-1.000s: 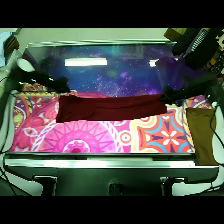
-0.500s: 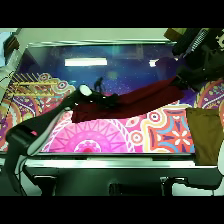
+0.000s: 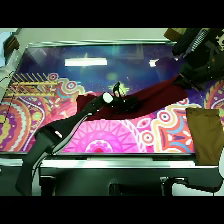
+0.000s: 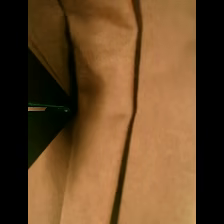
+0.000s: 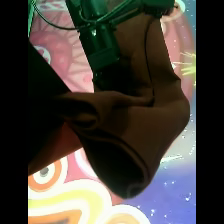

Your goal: Fold the clothes and pants, and hang the long-sleeved shirts on hangers.

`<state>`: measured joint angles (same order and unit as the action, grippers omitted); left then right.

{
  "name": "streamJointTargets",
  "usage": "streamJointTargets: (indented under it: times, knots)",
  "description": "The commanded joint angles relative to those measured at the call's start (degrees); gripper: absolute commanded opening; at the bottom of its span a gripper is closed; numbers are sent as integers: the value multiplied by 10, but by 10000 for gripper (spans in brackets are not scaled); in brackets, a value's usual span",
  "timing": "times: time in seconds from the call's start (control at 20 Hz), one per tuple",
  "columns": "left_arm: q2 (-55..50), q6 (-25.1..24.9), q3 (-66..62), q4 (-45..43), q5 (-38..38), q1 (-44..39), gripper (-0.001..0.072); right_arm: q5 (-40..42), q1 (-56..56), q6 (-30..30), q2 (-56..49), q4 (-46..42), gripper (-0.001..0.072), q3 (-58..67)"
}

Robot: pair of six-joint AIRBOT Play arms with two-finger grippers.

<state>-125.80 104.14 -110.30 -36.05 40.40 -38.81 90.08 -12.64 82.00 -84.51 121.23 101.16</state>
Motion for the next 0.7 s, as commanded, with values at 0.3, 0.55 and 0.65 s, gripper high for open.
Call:
streamJointTargets:
  times: [0.3, 0.55, 0.65]
  knots:
    - [-8, -21, -57, 16, 141, 34, 12, -44, 1, 17, -1, 5, 31, 1]
    - [132, -22, -57, -126, 253, 202, 13, -92, 40, 23, -4, 93, 31, 1]
    - [198, -21, -57, -157, 287, 282, 13, -134, 97, 1, -7, 90, 31, 1]
